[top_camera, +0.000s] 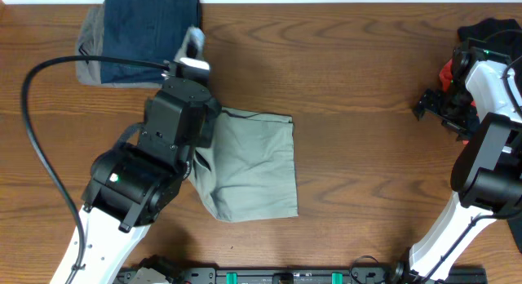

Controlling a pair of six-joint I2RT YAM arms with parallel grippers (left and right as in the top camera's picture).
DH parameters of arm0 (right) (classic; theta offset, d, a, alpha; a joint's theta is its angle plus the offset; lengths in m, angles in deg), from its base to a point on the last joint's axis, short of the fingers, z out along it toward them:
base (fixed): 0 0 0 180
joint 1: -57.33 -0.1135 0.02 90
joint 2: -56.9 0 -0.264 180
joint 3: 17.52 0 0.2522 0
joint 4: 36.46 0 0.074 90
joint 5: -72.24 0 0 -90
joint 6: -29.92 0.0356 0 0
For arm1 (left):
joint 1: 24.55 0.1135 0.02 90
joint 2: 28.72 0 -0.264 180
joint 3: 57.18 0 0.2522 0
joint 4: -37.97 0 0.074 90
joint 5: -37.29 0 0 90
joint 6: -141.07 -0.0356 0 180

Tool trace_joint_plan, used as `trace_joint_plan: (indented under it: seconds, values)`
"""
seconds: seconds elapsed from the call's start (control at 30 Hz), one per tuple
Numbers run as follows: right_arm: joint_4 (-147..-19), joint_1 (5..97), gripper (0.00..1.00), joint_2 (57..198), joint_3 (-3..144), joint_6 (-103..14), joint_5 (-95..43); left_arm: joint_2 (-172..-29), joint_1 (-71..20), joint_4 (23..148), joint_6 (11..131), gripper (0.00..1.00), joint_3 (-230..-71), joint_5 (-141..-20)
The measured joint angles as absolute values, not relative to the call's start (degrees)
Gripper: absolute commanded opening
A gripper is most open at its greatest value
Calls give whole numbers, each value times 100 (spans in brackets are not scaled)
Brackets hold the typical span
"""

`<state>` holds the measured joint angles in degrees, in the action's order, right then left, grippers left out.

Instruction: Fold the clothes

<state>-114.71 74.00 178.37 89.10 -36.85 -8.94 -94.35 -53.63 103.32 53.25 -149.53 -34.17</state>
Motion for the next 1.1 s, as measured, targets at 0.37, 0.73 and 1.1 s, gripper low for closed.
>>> trace_joint_plan:
  seconds: [0.37, 0.73, 1.1]
  values:
    - [-11471, 7400, 99, 17837, 8910, -3685, -894, -10174, -5370, 10571, 5397, 6, -14983, -5797]
    - [-11471, 7400, 99, 17837, 8910, -3685, -894, -10097, -5573, 10448, 5414, 6, -14981, -6826]
    - [-11471, 7400, 99, 17837, 8910, -3685, -894, -11067, -6758, 9668, 5902, 6, -14448, -7322]
